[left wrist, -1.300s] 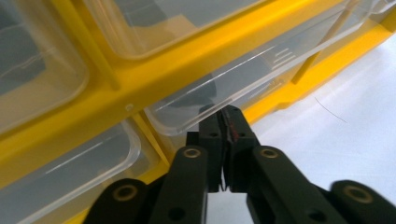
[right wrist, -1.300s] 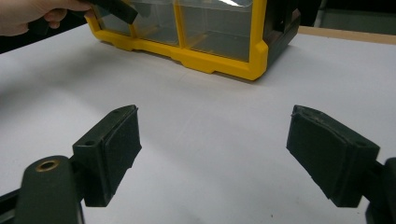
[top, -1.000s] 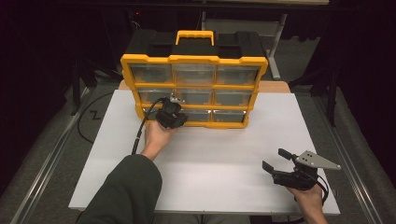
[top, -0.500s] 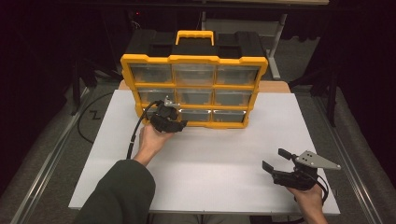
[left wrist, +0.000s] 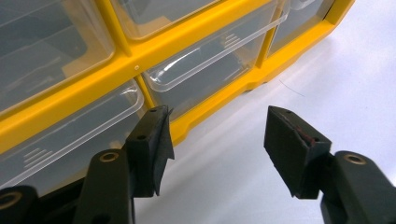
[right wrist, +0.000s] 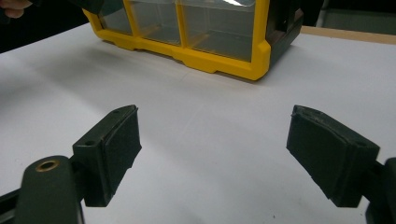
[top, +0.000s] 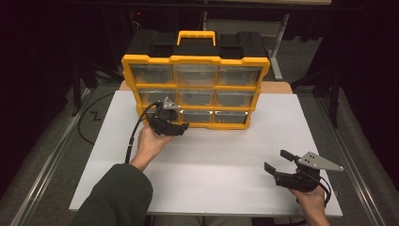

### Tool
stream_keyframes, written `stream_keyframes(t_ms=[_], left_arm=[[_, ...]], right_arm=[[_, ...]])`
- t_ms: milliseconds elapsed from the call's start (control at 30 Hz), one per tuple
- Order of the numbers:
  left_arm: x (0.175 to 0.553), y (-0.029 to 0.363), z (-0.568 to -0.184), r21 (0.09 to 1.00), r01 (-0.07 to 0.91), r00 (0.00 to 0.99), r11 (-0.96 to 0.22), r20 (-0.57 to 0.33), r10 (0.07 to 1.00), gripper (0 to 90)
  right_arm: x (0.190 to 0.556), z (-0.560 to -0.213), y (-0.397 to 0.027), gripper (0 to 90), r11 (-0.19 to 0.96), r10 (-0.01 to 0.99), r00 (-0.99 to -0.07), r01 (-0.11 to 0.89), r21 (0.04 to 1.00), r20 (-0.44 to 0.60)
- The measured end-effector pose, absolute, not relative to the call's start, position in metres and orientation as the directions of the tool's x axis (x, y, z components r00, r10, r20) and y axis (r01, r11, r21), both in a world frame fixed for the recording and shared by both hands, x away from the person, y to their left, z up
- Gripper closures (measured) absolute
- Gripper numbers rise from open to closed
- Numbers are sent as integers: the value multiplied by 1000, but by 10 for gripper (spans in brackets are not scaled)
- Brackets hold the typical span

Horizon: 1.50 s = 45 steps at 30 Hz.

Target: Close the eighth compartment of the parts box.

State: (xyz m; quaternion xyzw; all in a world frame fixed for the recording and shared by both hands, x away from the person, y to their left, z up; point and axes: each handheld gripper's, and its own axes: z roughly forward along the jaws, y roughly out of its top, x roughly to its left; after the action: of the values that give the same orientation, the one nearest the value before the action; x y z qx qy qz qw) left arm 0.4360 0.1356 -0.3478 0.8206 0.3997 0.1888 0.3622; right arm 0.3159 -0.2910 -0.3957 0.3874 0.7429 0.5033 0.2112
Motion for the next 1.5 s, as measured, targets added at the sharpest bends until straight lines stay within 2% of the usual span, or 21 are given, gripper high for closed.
stream_keyframes(t_ms=[733, 1500], left_arm=[[416, 156, -344, 782, 505, 604, -365, -18, 797, 371], [379, 182, -341, 850, 438, 595, -292, -30, 803, 375]], right_arm=[[315, -396, -291, 189, 188, 793, -604, 361, 914, 75], [307, -394, -295, 221, 164, 820, -572, 284, 945, 29]])
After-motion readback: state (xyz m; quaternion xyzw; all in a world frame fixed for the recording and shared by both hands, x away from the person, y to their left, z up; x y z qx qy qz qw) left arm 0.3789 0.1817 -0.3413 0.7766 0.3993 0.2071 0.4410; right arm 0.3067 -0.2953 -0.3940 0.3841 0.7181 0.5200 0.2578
